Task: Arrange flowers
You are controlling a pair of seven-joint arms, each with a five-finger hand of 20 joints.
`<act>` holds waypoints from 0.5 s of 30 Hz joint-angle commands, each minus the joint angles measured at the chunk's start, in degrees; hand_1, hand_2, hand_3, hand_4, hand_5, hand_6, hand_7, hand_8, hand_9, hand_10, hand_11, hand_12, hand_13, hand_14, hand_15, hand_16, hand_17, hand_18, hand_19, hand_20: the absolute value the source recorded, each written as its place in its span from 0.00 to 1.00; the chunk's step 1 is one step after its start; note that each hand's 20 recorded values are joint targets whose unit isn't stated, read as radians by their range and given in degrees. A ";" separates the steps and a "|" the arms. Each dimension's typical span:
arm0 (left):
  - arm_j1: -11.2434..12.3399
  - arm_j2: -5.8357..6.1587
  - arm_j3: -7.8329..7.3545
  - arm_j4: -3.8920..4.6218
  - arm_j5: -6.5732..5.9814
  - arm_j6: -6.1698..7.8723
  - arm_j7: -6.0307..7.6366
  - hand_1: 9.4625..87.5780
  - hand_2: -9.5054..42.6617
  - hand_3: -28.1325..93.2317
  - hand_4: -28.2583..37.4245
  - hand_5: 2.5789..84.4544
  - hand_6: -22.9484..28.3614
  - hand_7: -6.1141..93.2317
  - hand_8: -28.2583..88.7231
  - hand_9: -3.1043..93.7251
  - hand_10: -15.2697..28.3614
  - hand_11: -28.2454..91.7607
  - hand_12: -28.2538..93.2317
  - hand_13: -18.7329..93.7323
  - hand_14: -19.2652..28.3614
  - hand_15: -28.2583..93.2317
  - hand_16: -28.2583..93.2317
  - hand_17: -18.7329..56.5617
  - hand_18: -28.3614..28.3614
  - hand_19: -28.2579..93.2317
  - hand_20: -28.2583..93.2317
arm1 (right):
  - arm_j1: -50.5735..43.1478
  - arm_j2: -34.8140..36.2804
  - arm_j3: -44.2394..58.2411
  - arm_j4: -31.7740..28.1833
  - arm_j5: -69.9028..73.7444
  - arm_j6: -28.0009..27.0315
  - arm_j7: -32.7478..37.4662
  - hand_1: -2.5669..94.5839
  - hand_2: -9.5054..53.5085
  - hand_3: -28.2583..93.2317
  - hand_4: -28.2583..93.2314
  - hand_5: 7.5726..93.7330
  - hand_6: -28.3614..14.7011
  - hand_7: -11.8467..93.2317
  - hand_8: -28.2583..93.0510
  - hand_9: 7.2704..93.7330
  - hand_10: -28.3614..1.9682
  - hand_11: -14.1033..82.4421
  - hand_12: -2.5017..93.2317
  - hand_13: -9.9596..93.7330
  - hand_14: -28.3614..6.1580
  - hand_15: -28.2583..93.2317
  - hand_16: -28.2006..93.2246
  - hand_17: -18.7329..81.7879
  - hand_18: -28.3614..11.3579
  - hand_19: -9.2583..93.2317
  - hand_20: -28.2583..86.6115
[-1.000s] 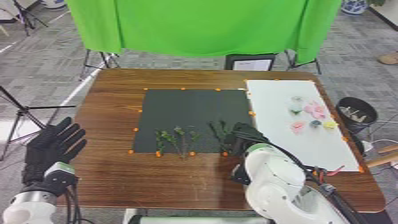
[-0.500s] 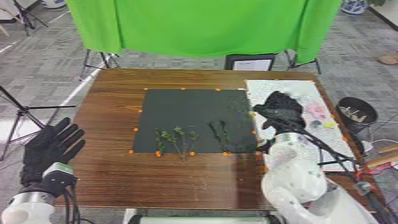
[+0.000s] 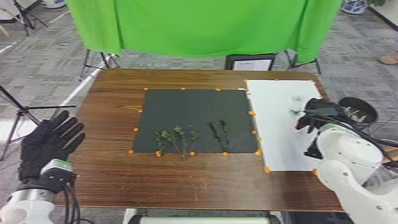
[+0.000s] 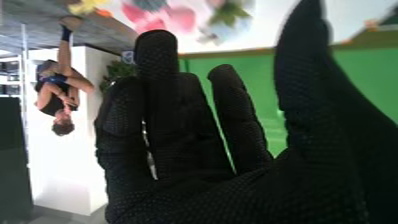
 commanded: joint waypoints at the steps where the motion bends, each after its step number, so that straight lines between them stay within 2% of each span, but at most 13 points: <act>1: -0.96 -0.03 0.58 -0.60 -0.01 -0.30 0.39 0.23 0.43 0.85 0.02 0.47 0.65 0.20 0.17 0.37 0.74 0.41 0.34 0.36 0.76 0.54 0.18 0.14 0.79 0.55 0.31 | 2.19 -1.34 -1.76 4.24 1.20 -3.49 -1.16 0.57 0.00 0.85 0.00 0.44 0.53 0.23 0.14 0.41 0.50 0.23 0.14 0.67 0.50 0.69 0.46 0.52 0.11 0.91 0.55; 3: -1.12 0.12 0.68 -0.66 0.69 0.02 0.07 0.23 0.43 0.85 0.02 0.47 0.65 0.20 0.17 0.37 0.74 0.41 0.34 0.35 0.76 0.54 0.18 0.14 0.79 0.55 0.31 | 3.04 -1.12 -2.99 5.45 0.19 -3.83 -1.65 0.60 0.00 0.83 0.00 0.43 0.53 0.23 0.13 0.40 0.52 0.23 0.14 0.67 0.54 0.67 0.49 0.52 0.12 0.91 0.56; 5: -1.06 -0.02 0.61 -0.86 1.93 0.08 -0.51 0.23 0.42 0.85 0.02 0.47 0.65 0.20 0.17 0.37 0.74 0.41 0.34 0.35 0.76 0.54 0.18 0.14 0.79 0.55 0.31 | 3.37 -1.08 -3.68 6.04 0.05 -3.09 -1.69 0.61 0.00 0.83 0.00 0.41 0.50 0.22 0.13 0.38 0.52 0.24 0.13 0.67 0.55 0.66 0.50 0.52 0.12 0.91 0.56; 8: -1.34 -0.01 0.75 -0.91 1.91 -0.22 -0.52 0.23 0.42 0.85 0.02 0.47 0.65 0.20 0.17 0.37 0.74 0.41 0.34 0.35 0.76 0.54 0.18 0.14 0.79 0.55 0.31 | 3.10 -1.25 -3.88 6.33 -0.01 -1.72 -1.84 0.60 0.00 0.83 0.00 0.39 0.48 0.21 0.13 0.36 0.51 0.25 0.12 0.67 0.54 0.66 0.49 0.52 0.12 0.91 0.55; 9: -1.65 -0.05 0.87 -0.88 1.99 0.08 -0.58 0.23 0.42 0.85 0.02 0.47 0.65 0.20 0.17 0.37 0.74 0.41 0.34 0.35 0.76 0.54 0.18 0.14 0.79 0.55 0.31 | 3.04 -1.21 -3.93 6.51 0.14 -1.46 -2.18 0.60 0.00 0.83 0.00 0.39 0.48 0.21 0.13 0.35 0.51 0.25 0.12 0.67 0.53 0.66 0.49 0.52 0.12 0.91 0.55; 10: -1.34 0.12 0.89 -1.07 1.78 0.26 -0.23 0.23 0.42 0.85 0.02 0.47 0.65 0.20 0.17 0.37 0.74 0.41 0.34 0.35 0.76 0.54 0.18 0.14 0.79 0.55 0.31 | 3.00 -1.34 -3.91 6.84 0.33 -1.40 -2.86 0.60 0.00 0.83 0.00 0.39 0.48 0.21 0.13 0.36 0.52 0.25 0.12 0.67 0.53 0.66 0.49 0.53 0.12 0.91 0.55; 12: -1.42 -0.13 0.77 -1.28 2.41 0.04 -0.83 0.23 0.43 0.85 0.02 0.47 0.65 0.20 0.17 0.37 0.74 0.41 0.34 0.35 0.76 0.54 0.18 0.14 0.79 0.55 0.31 | 3.55 -1.83 -3.85 7.04 3.02 -3.18 -1.48 0.61 0.00 0.83 0.00 0.42 0.49 0.22 0.13 0.39 0.56 0.27 0.11 0.68 0.55 0.65 0.49 0.53 0.13 0.91 0.55; 13: -1.30 -0.02 0.80 -1.16 2.38 -0.41 -0.65 0.23 0.43 0.85 0.02 0.47 0.65 0.20 0.17 0.37 0.74 0.41 0.34 0.35 0.76 0.54 0.18 0.14 0.79 0.55 0.31 | 3.43 -1.98 -3.80 7.08 4.01 -2.78 -1.04 0.60 0.00 0.83 0.00 0.44 0.51 0.22 0.13 0.42 0.58 0.27 0.11 0.69 0.56 0.64 0.49 0.53 0.13 0.91 0.55; 14: -1.30 -0.09 0.78 -1.47 2.47 -0.15 -0.89 0.23 0.43 0.85 0.02 0.47 0.65 0.20 0.17 0.37 0.74 0.41 0.34 0.36 0.76 0.54 0.18 0.14 0.79 0.55 0.31 | 3.19 -2.19 -3.85 7.10 3.92 -2.17 -0.93 0.60 0.00 0.83 0.00 0.47 0.53 0.23 0.12 0.46 0.60 0.27 0.11 0.71 0.57 0.63 0.49 0.53 0.13 0.91 0.55; 15: -1.59 -0.20 0.87 -1.38 2.83 -0.13 -1.10 0.23 0.43 0.85 0.02 0.47 0.65 0.20 0.17 0.37 0.74 0.41 0.34 0.36 0.76 0.54 0.18 0.14 0.79 0.55 0.31 | 2.95 -2.23 -3.93 7.00 3.42 -2.12 -1.06 0.60 0.00 0.83 0.00 0.49 0.54 0.23 0.12 0.49 0.61 0.27 0.11 0.72 0.58 0.61 0.50 0.53 0.13 0.91 0.55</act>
